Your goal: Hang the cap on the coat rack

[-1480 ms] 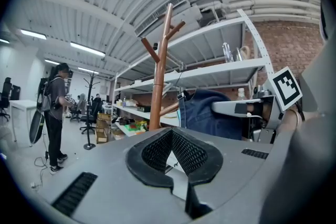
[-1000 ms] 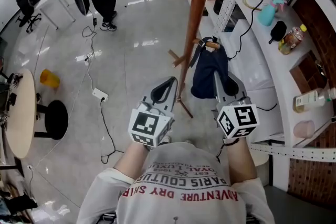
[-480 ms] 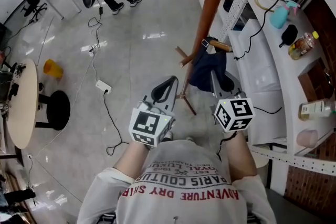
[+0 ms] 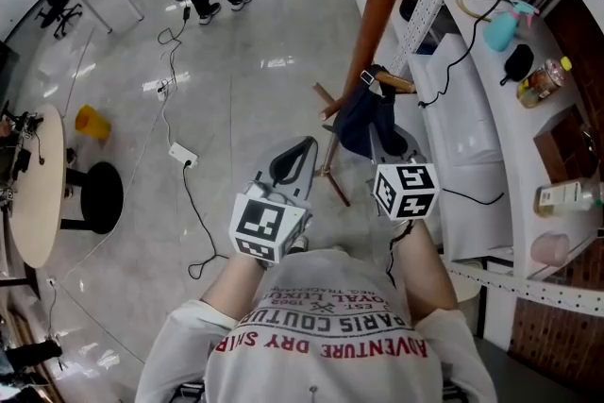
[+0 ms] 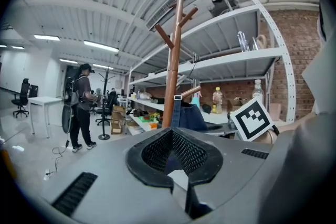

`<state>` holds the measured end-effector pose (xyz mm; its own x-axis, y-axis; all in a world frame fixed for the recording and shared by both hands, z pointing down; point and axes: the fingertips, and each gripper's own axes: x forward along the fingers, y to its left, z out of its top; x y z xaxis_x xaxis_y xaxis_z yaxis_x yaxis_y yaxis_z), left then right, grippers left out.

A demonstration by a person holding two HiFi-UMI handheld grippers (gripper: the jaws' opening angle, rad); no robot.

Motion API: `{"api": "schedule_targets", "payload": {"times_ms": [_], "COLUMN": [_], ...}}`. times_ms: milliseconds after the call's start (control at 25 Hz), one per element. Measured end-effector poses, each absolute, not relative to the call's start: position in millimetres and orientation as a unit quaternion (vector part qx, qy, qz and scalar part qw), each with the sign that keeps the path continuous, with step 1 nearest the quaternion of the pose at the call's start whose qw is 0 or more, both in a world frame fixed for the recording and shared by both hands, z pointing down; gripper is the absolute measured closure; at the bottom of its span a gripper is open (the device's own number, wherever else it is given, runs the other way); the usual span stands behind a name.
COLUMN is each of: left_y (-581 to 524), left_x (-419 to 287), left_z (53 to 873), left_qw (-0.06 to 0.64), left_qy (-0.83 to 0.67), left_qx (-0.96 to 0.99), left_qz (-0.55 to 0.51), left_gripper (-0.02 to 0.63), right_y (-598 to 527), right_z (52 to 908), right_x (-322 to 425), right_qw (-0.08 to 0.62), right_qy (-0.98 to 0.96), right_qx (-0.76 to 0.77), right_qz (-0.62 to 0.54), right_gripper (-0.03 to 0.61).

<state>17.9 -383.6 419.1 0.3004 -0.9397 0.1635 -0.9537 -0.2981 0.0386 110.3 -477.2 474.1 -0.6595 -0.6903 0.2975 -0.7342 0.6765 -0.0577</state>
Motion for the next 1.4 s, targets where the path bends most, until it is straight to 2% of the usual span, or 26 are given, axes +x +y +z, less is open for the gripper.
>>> {"api": "schedule_targets", "payload": {"times_ms": [360,400,480,720,880,920,1000,1040,1400], "left_y": [-385,-385,-385,-387,-390,-390,-391,-391,-387], "left_x": [23,24,25,26,27,28,30,30,24], "left_z": [417,416,415,410,400,399,395,393,382], "left_qw": [0.061,0.061,0.061,0.055,0.044,0.042,0.038,0.036,0.023], "left_qy": [-0.583,-0.582,-0.582,-0.583,-0.581,-0.581,-0.579,-0.579,-0.585], "left_qx": [0.809,0.809,0.809,0.809,0.811,0.812,0.813,0.814,0.81], "left_qz": [0.054,0.054,0.052,0.047,0.043,0.043,0.041,0.041,0.034], "left_gripper": [0.609,0.609,0.609,0.609,0.609,0.609,0.609,0.609,0.609], "right_y": [-477,-476,-475,-466,-451,-447,-439,-436,-417], "right_z": [473,470,464,417,383,379,374,371,361], "right_x": [122,123,126,148,162,164,167,168,156], "right_qw": [0.108,0.107,0.101,0.05,0.011,0.01,0.006,0.004,-0.01], "right_qy": [-0.905,-0.905,-0.906,-0.896,-0.888,-0.887,-0.883,-0.882,-0.895], "right_qx": [0.402,0.402,0.404,0.441,0.46,0.462,0.469,0.472,0.446], "right_qz": [0.092,0.086,0.075,0.03,0.013,0.009,-0.002,-0.007,-0.01], "right_gripper": [0.549,0.531,0.408,0.396,0.4,0.418,0.524,0.54,0.563]}}
